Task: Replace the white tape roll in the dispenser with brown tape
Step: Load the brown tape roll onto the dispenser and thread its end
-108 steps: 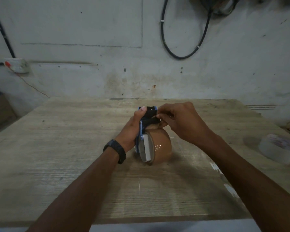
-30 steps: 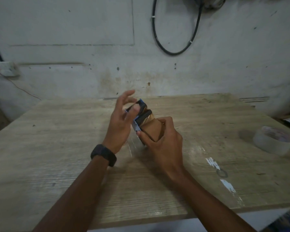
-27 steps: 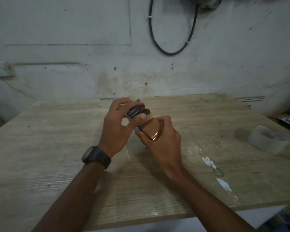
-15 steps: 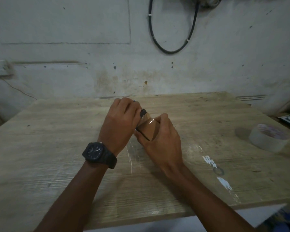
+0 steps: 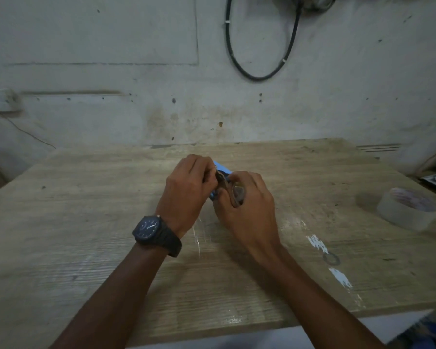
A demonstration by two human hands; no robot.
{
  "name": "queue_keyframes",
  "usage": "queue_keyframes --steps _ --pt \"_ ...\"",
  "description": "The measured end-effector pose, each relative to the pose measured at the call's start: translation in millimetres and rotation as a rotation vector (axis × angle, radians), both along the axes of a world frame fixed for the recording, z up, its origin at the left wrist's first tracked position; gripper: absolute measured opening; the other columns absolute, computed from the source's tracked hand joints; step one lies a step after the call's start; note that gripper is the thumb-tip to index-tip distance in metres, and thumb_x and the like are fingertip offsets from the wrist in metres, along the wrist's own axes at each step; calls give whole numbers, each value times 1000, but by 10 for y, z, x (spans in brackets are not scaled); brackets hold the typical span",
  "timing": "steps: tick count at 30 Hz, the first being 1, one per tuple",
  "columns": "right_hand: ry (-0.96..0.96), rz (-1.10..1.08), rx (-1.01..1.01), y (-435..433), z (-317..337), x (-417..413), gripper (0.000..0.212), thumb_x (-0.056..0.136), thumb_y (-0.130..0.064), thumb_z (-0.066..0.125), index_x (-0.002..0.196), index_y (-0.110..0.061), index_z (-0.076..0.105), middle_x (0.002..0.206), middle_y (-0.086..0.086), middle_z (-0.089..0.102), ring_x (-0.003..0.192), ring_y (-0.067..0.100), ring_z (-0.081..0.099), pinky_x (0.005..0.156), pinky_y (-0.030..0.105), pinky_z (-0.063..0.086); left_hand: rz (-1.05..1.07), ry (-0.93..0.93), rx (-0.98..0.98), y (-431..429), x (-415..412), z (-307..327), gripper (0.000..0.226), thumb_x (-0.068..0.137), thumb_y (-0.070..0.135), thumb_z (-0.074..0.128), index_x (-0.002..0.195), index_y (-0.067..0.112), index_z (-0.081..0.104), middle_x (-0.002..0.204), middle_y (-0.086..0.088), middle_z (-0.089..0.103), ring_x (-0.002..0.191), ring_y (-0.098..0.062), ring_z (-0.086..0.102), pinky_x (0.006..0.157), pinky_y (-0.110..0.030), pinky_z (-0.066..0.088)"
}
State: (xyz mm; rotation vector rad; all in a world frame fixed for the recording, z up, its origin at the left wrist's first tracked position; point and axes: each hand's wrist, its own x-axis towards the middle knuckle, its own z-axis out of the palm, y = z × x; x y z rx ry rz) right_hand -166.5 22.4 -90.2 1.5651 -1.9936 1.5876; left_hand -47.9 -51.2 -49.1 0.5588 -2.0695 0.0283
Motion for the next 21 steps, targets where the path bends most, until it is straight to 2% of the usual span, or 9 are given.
queue_keyframes --steps 3,4,6,9,12,16,18,19,21 --pt "-41 -15 -22 -24 33 -14 11 84 -29 70 95 -27 71 107 -9 62 89 -12 56 67 -3 38 -11 2 -19 7 -31 8 2 89 -7 66 90 -5 67 86 -17 65 74 -26 59 68 -30 49" --pt "-77 -20 -55 -28 51 -18 5 81 -27 71 86 -28 71 102 -8 65 87 -11 58 66 -3 38 -11 0 -33 18 -52 21 2 88 -7 66 90 -5 67 86 -18 65 74 -27 60 68 -33 51" --pt "-167 -31 -141 -23 99 -27 6 75 -29 69 78 -34 67 91 -9 67 82 -13 59 65 -4 37 -6 2 -58 35 -116 57 2 87 -6 66 89 -6 67 85 -19 66 75 -31 60 68 -37 51" --pt "-262 -32 -212 3 133 -71 7 74 -27 67 76 -34 68 80 -17 65 80 -16 59 67 -4 37 -9 -1 -57 64 -198 100 2 87 -4 66 87 -5 67 82 -19 65 75 -33 59 68 -40 50" --pt "-314 -30 -194 4 125 -144 9 77 -17 71 79 -26 74 84 -16 67 82 -16 60 69 -3 37 -14 14 -24 28 -230 107 5 90 0 66 90 -3 68 86 -18 66 79 -33 60 71 -41 50" --pt "-390 2 -137 -6 172 -178 10 84 -24 72 84 -34 73 91 -18 70 91 -10 63 70 3 44 -55 143 95 1 -215 28 9 94 16 66 100 9 68 102 -6 67 93 -20 61 82 -28 52" --pt "-452 -1 -87 -12 198 -198 11 86 -28 71 81 -38 73 88 -24 70 91 -15 61 72 9 47 -130 328 389 -24 -187 -50 24 94 33 64 113 20 62 119 3 62 108 -11 59 91 -25 48" --pt "-510 3 -61 -11 204 -221 14 86 -28 71 77 -38 74 83 -25 72 87 -16 62 71 12 50 -211 416 631 -41 -178 -78 33 92 41 63 120 24 59 127 5 59 116 -10 57 96 -29 47" --pt "-640 67 -27 16 220 -259 20 86 -27 70 73 -39 76 78 -27 73 74 -14 65 57 10 51 -412 505 1068 -105 -164 -145 40 92 46 59 127 26 57 135 0 59 122 -18 59 104 -45 48"
